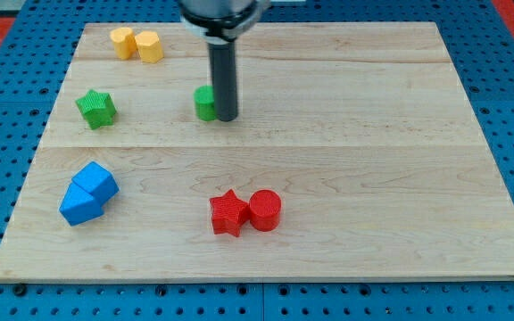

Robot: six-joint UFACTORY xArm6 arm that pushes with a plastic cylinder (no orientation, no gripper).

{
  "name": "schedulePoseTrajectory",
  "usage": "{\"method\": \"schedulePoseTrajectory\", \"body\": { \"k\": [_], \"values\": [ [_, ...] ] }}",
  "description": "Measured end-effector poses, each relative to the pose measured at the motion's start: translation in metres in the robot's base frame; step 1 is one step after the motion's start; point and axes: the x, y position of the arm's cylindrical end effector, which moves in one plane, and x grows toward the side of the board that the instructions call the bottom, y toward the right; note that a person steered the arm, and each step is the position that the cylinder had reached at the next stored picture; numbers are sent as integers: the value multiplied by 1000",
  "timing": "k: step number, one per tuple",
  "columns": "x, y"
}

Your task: Push the green circle into the green star

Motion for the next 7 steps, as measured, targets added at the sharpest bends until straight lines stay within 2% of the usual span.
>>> {"method": "schedulePoseTrajectory", "body": {
  "k": [2, 3, 4, 5, 7],
  "values": [
    [-55, -2],
    [-57, -21],
    [-48, -90],
    [-44, -112],
    [-49, -101]
  ]
}}
